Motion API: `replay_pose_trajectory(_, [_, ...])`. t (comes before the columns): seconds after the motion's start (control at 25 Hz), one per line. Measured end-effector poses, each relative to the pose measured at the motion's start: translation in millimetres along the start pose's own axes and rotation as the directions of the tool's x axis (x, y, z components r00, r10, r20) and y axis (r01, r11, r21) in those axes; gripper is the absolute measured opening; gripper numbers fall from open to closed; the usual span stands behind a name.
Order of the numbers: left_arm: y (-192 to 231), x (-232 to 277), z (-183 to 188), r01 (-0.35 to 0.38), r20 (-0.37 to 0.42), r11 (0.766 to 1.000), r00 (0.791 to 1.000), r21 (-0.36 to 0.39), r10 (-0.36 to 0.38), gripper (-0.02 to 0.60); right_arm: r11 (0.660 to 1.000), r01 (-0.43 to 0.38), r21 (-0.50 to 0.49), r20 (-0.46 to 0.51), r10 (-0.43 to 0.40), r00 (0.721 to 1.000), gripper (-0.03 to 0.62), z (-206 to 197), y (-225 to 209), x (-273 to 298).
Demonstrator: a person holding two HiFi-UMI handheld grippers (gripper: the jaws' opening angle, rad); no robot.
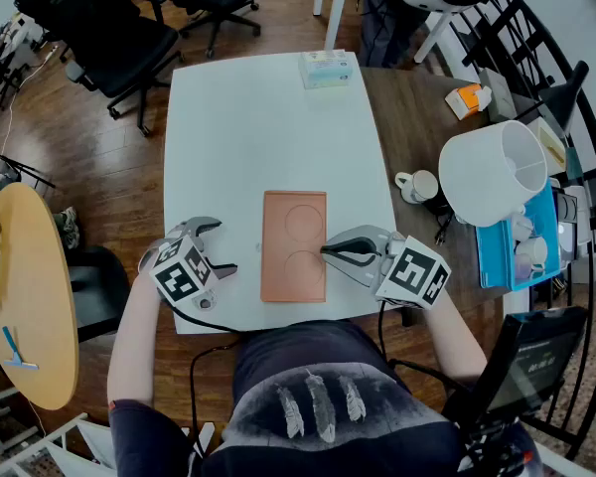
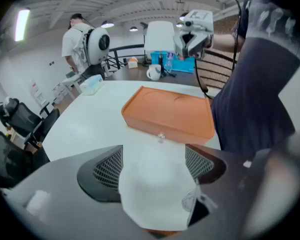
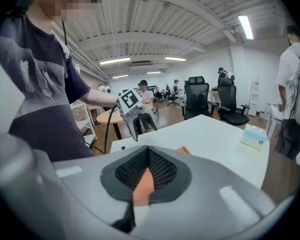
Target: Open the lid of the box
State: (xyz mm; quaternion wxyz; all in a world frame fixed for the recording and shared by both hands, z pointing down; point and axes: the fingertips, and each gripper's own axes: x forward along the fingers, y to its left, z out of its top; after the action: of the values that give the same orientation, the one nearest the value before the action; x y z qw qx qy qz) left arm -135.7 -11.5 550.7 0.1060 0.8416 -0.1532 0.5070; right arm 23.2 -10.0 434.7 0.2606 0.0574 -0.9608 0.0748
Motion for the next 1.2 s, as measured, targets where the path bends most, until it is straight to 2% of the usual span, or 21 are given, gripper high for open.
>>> replay_pose_trajectory(0.12, [-1,28,-10,0.038,-0.129,0.993,0.991,0.115,-0.023,0.406,1.000,0.002,0.004,-0.004,-0.002,1.000,0.002,-2,-1,-2])
replay_pose_trajectory(0.24, [-4,53,-11,0.086,-0.202,0.982,0.978,0.170,-0.051,0.403,1.000,0.012,0.015,-0.007,-0.012,1.000,0.002,-8,-3,-4])
replay_pose_trajectory(0.48, [-9,83,0,0.149,-0.262,0.966,0.961,0.214,-0.090,0.371,0.999,0.029,0.031,-0.013,-0.028,1.000,0.002,-14,-4,-8])
replay_pose_trajectory(0.64, [-11,97,2,0.180,-0.291,0.961,0.950,0.209,-0.115,0.351,0.999,0.034,0.034,-0.009,-0.034,0.999,0.002,-15,-6,-11])
replay_pose_trajectory(0.84, [-9,108,8,0.177,-0.305,0.959,0.947,0.221,-0.105,0.267,0.998,0.034,0.048,-0.010,-0.034,0.999,0.002,-19,-11,-12])
replay_pose_trajectory(1.08, [-19,113,3,0.221,-0.335,0.946,0.933,0.238,-0.133,0.099,0.998,0.034,0.053,-0.010,-0.033,0.999,0.002,-21,-15,-12])
replay_pose_trajectory(1.2, [-20,114,2,0.220,-0.323,0.949,0.936,0.225,-0.141,0.091,0.998,0.031,0.052,-0.006,-0.030,1.000,0.002,-20,-18,-11])
